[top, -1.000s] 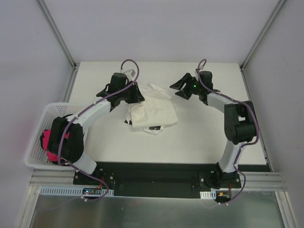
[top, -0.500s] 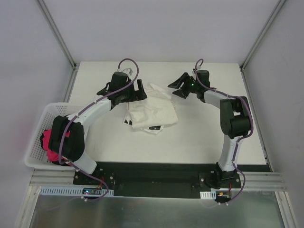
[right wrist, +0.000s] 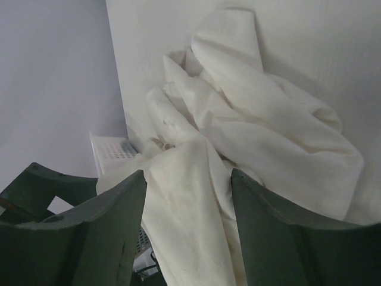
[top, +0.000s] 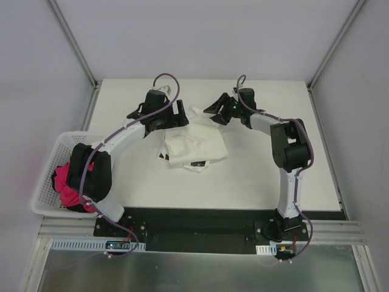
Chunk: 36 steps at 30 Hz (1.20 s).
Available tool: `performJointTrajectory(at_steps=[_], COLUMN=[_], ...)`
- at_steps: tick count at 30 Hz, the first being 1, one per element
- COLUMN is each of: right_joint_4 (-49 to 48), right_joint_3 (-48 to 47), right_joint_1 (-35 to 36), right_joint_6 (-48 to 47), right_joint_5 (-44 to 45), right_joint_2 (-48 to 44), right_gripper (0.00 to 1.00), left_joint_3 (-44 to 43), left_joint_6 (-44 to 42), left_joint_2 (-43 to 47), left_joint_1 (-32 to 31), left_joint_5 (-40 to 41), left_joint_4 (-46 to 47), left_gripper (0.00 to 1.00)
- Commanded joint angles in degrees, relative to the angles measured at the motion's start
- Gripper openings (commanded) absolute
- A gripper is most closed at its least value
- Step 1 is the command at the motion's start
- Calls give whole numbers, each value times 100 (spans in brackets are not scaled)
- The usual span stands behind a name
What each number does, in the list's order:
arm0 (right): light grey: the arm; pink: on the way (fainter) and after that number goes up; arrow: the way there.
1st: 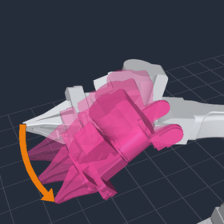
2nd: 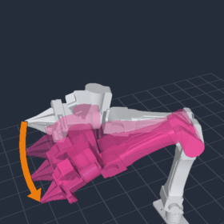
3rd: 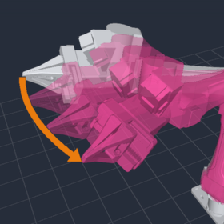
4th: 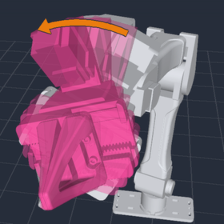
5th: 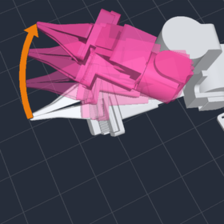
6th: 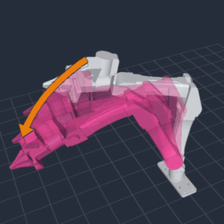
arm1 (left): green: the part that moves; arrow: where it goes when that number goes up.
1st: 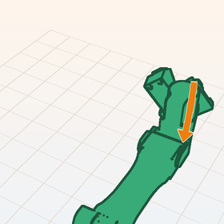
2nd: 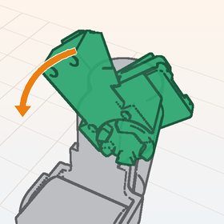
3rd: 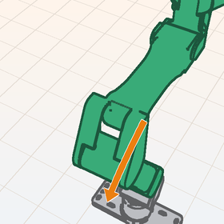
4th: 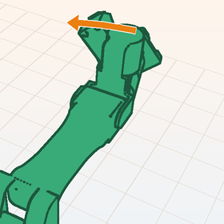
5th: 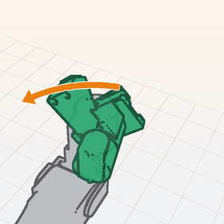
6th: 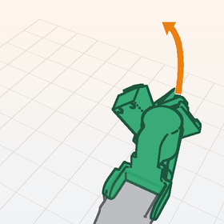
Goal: Fold and stack the t-shirts
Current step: Smooth out wrinkles on the folded tshirt
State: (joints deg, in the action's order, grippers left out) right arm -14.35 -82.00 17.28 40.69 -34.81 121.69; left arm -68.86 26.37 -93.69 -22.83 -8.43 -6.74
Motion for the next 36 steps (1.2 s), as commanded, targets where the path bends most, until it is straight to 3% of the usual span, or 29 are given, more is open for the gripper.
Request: performJointTrajectory(at_steps=[1,4,7,11,14,22,30,36], right_joint_4=[-384,-454,-577,-604,-595,-411,-332,-305], right_joint_3=[218,368,526,588,536,202,272,377], right_joint_1=[258,337,346,347,338,250,56,-119], right_joint_6=[229,255,334,335,352,317,203,150], right_joint_5=[-193,-176,-202,-193,-219,-281,-299,-307], right_joint_2=[-75,-163,-198,-225,-189,-110,-329,-392], right_gripper=[61,56,41,12,1,1,1,1], left_joint_3=[-172,-154,-137,-101,-101,-92,-110,-163], left_joint_6=[-53,-44,-44,-44,-53,-88,-36,-62], left_joint_2=[-26,-53,-79,-79,-71,-272,-510,-528], left_joint_1=[15,15,15,15,15,15,15,15], left_joint_5=[-36,-36,-80,-54,-45,25,-80,-98], left_joint_4=[-38,-38,-38,-38,-38,-46,77,94], left_gripper=[95,95,94,93,93,88,76,75])
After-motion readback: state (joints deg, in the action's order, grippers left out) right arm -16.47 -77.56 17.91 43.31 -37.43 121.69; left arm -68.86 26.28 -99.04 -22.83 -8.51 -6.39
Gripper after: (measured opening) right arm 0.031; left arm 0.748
